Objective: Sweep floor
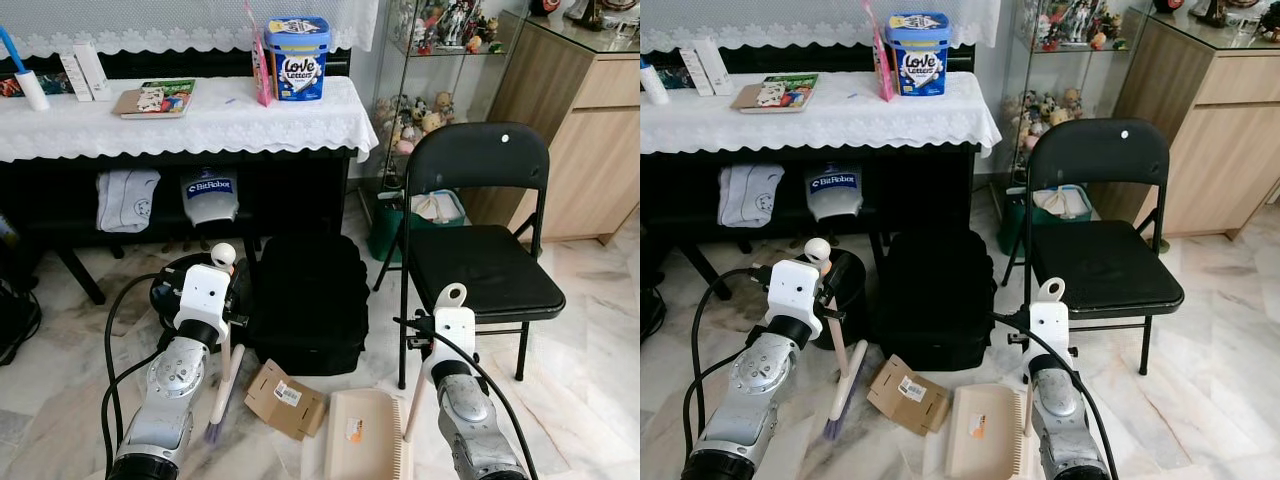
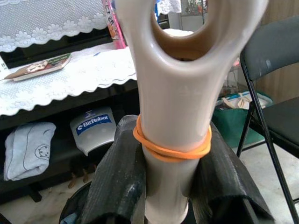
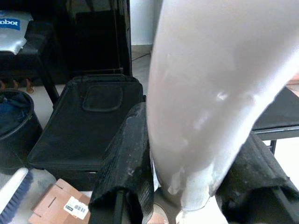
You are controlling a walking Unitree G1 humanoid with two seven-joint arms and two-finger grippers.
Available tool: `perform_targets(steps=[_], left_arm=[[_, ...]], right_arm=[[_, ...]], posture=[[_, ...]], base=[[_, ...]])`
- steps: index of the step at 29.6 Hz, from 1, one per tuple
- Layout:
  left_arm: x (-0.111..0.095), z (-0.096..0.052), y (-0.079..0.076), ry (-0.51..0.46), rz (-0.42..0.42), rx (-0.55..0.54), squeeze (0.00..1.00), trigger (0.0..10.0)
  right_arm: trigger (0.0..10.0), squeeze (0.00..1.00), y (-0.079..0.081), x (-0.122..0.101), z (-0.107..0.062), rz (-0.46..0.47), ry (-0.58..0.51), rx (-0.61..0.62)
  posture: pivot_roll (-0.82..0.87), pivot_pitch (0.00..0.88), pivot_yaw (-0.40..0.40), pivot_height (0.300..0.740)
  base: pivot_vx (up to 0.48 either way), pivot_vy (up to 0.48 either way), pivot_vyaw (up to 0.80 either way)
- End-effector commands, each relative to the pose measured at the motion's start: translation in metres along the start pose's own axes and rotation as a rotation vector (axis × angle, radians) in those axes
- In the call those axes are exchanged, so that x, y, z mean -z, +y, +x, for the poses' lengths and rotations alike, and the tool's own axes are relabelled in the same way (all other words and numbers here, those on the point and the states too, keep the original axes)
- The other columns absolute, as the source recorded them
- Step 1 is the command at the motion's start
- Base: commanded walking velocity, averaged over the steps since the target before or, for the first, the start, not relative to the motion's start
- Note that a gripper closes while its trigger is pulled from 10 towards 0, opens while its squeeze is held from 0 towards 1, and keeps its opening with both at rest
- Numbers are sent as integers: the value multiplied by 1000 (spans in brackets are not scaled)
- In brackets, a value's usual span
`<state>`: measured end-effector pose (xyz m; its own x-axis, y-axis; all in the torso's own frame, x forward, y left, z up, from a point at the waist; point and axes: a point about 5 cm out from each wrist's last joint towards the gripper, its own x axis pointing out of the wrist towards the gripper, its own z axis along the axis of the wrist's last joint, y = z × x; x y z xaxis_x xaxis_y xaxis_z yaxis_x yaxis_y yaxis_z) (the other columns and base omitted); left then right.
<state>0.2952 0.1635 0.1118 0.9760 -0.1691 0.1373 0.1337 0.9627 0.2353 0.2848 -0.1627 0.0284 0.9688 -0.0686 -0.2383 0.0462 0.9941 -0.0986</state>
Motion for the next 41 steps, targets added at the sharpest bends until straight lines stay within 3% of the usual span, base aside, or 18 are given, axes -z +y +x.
perform_targets(steps=[1, 15, 20, 41], left_arm=[[-3, 2, 2, -14, 21, 0, 0, 10000], [-3, 1, 2, -15, 15, -7, 0, 10000], [-3, 1, 3, -15, 16, -12, 0, 10000], [0, -3, 8, -12, 32, -34, 0, 10000]], right_arm=[[10000, 0, 0, -9, 3, -7, -43, -3], [10000, 0, 1, -8, 2, -42, -48, -34], [10000, 0, 4, -8, 1, -68, -60, -55], [10000, 0, -5, -1, -1, -61, -45, 7]], posture=[[53, 0, 13, 740], [53, 0, 10, 740], [53, 0, 9, 740], [53, 0, 19, 740]], base=[[277, 0, 0], [285, 0, 0], [0, 0, 595], [0, 0, 0]])
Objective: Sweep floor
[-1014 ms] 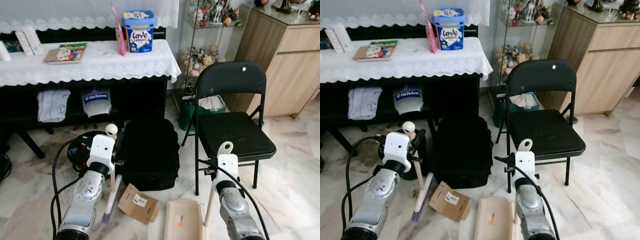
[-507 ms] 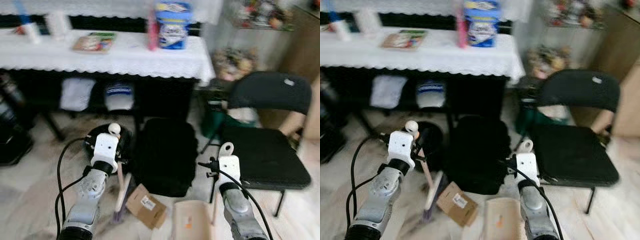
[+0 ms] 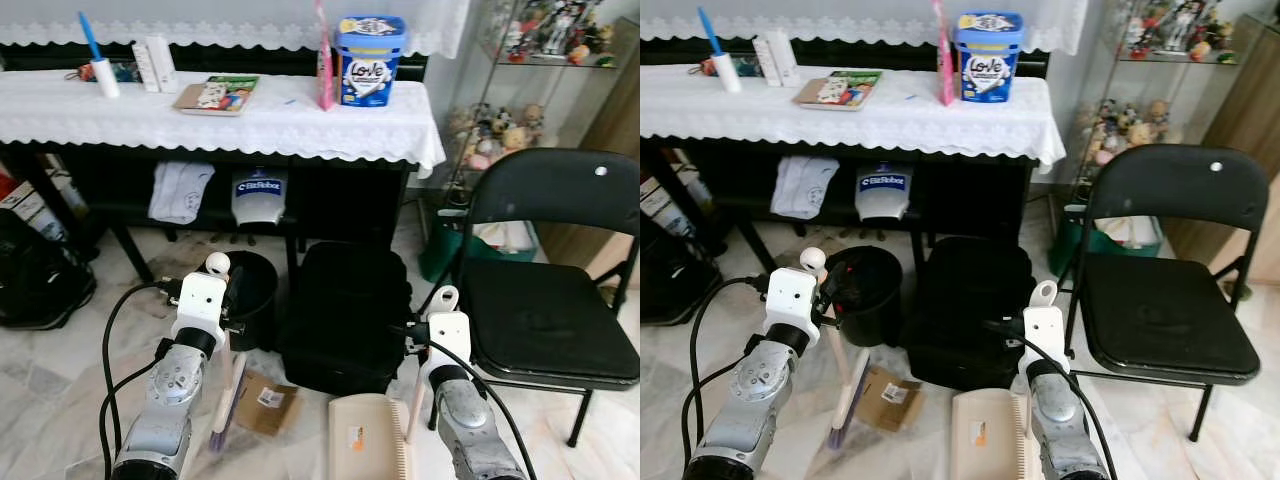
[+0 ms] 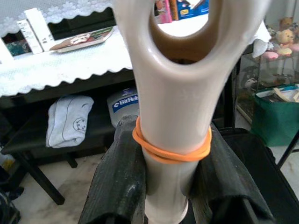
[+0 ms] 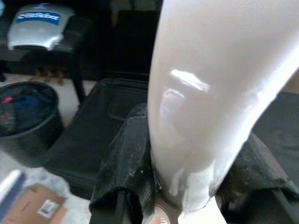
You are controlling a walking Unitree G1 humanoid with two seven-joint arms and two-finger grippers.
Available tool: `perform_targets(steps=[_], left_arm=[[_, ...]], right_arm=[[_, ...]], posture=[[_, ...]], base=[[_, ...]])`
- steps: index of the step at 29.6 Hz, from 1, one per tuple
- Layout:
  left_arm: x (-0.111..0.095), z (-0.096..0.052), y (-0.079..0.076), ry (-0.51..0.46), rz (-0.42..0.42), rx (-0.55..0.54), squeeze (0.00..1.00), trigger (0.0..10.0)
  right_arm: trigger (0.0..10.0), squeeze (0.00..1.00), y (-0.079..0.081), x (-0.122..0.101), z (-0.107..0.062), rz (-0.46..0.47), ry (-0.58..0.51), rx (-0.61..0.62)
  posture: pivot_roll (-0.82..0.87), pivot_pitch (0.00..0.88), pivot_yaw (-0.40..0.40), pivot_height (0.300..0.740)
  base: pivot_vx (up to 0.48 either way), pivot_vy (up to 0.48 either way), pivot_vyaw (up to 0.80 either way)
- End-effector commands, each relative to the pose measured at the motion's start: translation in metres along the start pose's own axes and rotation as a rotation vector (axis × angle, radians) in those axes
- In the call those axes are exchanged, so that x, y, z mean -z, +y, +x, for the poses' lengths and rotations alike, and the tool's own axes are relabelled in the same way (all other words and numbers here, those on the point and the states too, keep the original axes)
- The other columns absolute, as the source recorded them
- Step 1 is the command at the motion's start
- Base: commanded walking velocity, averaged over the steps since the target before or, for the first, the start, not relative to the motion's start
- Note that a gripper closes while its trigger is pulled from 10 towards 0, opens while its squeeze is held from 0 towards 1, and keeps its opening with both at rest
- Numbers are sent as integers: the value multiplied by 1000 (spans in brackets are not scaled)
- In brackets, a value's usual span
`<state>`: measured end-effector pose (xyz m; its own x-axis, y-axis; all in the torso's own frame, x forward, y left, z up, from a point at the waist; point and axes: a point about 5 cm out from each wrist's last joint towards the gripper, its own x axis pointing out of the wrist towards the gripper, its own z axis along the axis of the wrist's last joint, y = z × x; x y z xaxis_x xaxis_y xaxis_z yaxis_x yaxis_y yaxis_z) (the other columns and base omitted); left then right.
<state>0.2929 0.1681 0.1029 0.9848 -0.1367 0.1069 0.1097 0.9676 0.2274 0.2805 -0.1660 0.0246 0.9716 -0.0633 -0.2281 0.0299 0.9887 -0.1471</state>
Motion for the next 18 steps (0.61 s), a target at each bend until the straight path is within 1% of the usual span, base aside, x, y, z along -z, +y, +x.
perform_targets(steps=[1, 9, 15, 18], left_arm=[[-9, 1, 6, -48, 37, -11, 0, 10000], [-8, 0, 11, -47, 53, -53, 0, 10000], [-6, -2, 11, -39, 56, -47, 0, 10000], [-6, -4, 12, -37, 55, -47, 0, 10000]], right_arm=[[10000, 0, -3, -5, 3, -15, -32, 19], [10000, 0, -5, -4, 6, -30, -23, 58], [10000, 0, -5, -2, 8, -40, -24, 86], [10000, 0, -4, 0, 7, -30, -31, 92]], posture=[[53, 0, 19, 740], [53, 0, 25, 740], [61, 0, 32, 740], [65, 0, 36, 740]], base=[[0, 0, 0], [0, 0, 0], [0, 0, 0], [0, 0, 0]])
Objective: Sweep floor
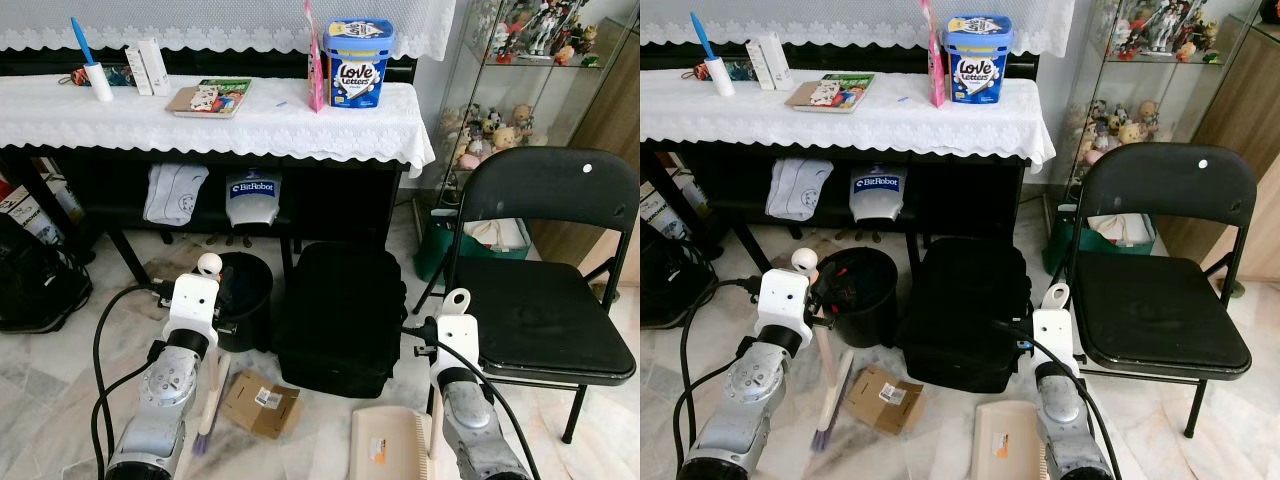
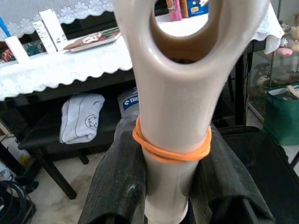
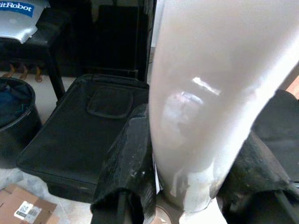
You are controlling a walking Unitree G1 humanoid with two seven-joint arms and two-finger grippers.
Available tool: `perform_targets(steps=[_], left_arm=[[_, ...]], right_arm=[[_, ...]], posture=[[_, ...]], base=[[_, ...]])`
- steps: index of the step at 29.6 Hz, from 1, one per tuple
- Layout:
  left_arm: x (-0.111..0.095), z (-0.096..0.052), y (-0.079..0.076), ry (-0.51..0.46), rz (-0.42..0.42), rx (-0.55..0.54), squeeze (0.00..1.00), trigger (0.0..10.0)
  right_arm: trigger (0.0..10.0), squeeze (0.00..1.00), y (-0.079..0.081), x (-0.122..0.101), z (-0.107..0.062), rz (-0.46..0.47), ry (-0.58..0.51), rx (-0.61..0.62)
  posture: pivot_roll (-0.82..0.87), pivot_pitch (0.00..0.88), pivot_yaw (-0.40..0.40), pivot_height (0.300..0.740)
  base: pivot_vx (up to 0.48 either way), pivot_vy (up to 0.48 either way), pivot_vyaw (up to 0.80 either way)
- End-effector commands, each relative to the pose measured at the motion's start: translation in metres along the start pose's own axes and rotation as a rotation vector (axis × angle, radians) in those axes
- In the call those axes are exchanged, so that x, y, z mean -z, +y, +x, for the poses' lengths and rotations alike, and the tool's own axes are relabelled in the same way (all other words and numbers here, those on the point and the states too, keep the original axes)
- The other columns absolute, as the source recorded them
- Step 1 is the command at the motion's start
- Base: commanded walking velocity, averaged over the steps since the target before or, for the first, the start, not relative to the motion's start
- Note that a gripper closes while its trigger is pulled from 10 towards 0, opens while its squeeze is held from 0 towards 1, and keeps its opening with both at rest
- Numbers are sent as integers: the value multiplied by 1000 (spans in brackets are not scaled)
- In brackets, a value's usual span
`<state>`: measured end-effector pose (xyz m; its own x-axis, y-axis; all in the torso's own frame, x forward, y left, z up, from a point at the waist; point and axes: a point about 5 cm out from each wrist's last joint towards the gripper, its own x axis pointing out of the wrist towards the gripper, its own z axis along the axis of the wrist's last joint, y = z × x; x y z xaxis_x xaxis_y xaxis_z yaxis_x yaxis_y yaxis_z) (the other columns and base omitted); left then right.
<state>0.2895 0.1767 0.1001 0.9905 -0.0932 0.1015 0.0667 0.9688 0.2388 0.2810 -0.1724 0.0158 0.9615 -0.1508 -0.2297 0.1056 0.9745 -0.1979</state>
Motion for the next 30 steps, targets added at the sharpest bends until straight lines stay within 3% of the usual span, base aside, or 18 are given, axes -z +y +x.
perform_targets(steps=[1, 8, 18, 30], left_arm=[[-10, 0, 5, -52, 37, -7, 0, 10000], [-10, -1, 6, -52, 35, -1, 0, 10000], [-12, 1, 4, -59, 32, 19, 0, 10000], [-11, -2, 6, -53, 43, -12, 0, 10000]], right_arm=[[10000, 0, 1, -9, 4, 7, -49, 6], [10000, 0, 3, -10, 4, 5, -78, 23], [10000, 0, 5, 9, 9, 36, 111, 25], [10000, 0, 4, 15, 7, 46, 138, 32]], posture=[[65, 0, 36, 740], [66, 0, 49, 740], [73, 0, 50, 740], [78, 0, 49, 740]], base=[[0, 0, 0], [0, 0, 0], [0, 0, 0], [0, 0, 0]])
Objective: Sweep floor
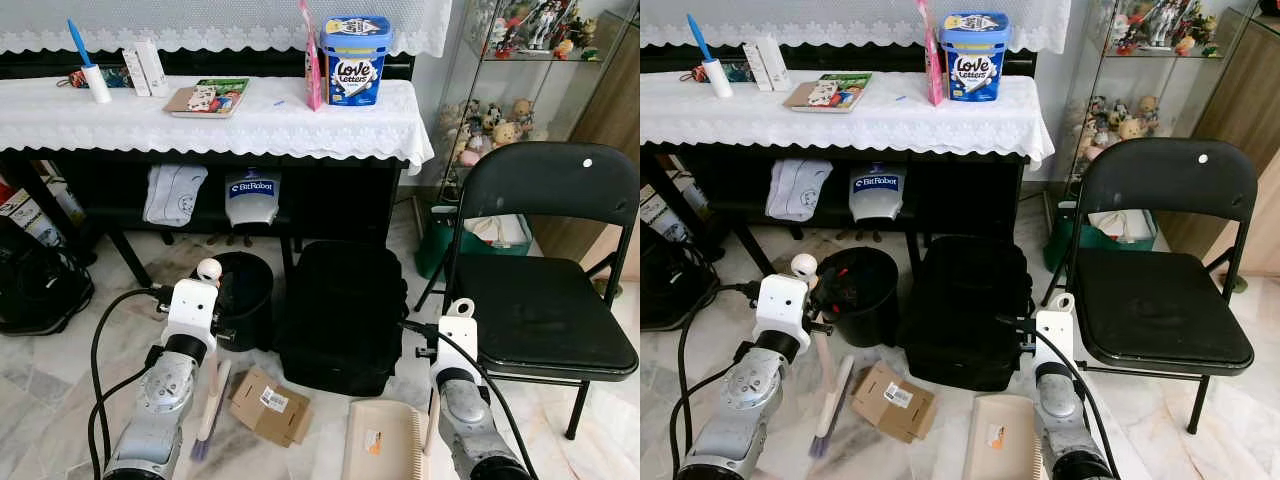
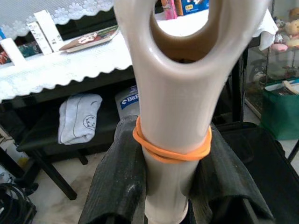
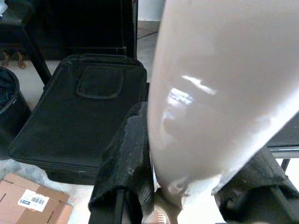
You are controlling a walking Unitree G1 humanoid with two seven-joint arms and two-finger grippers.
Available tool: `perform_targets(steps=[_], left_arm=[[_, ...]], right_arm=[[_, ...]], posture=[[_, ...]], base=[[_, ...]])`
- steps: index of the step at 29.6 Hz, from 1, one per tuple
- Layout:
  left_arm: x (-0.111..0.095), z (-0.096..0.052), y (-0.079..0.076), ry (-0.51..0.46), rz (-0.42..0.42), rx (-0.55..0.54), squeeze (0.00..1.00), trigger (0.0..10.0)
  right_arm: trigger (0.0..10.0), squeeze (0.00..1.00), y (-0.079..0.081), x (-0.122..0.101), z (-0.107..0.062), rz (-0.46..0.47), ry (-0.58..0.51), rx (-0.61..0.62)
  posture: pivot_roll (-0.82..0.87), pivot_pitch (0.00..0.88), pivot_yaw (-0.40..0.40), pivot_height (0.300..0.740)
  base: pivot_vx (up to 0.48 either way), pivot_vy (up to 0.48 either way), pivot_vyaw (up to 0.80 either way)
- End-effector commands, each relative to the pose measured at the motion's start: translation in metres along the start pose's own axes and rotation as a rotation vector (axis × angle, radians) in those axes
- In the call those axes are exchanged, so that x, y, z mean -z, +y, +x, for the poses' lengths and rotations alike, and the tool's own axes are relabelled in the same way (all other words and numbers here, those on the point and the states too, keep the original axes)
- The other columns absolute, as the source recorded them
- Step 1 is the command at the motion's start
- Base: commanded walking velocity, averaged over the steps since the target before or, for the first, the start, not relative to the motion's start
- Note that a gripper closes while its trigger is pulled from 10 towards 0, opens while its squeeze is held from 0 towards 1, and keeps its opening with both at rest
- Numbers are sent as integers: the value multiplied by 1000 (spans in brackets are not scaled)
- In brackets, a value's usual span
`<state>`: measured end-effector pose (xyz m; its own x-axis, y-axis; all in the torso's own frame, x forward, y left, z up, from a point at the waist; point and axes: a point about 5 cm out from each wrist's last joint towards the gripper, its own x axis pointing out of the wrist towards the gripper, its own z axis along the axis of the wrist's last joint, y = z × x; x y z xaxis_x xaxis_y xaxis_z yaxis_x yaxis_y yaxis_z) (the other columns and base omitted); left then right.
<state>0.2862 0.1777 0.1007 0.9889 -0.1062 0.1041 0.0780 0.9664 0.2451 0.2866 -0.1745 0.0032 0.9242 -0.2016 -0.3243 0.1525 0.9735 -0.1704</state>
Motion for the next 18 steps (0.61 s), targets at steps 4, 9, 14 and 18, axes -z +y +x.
perform_targets(steps=[4, 9, 14, 18], left_arm=[[-8, 2, 11, -43, 53, -64, 0, 10000], [-7, 6, 16, -35, 65, -106, 0, 10000], [-5, 23, 31, -6, -20, -178, 0, 10000], [6, 26, 27, 24, -40, -158, 0, 10000]], right_arm=[[10000, 0, 2, 4, -1, 8, 21, -4], [10000, 0, 2, -1, -1, 20, -20, -7], [10000, 0, 2, -3, -2, 9, -49, -22], [10000, 0, 1, -6, -4, 15, -92, -27]], posture=[[77, 0, 49, 740], [71, 23, 44, 740], [57, 50, 38, 740], [24, 75, 40, 740]], base=[[0, 0, 0], [0, 0, 0], [0, 0, 0], [0, 0, 0]])
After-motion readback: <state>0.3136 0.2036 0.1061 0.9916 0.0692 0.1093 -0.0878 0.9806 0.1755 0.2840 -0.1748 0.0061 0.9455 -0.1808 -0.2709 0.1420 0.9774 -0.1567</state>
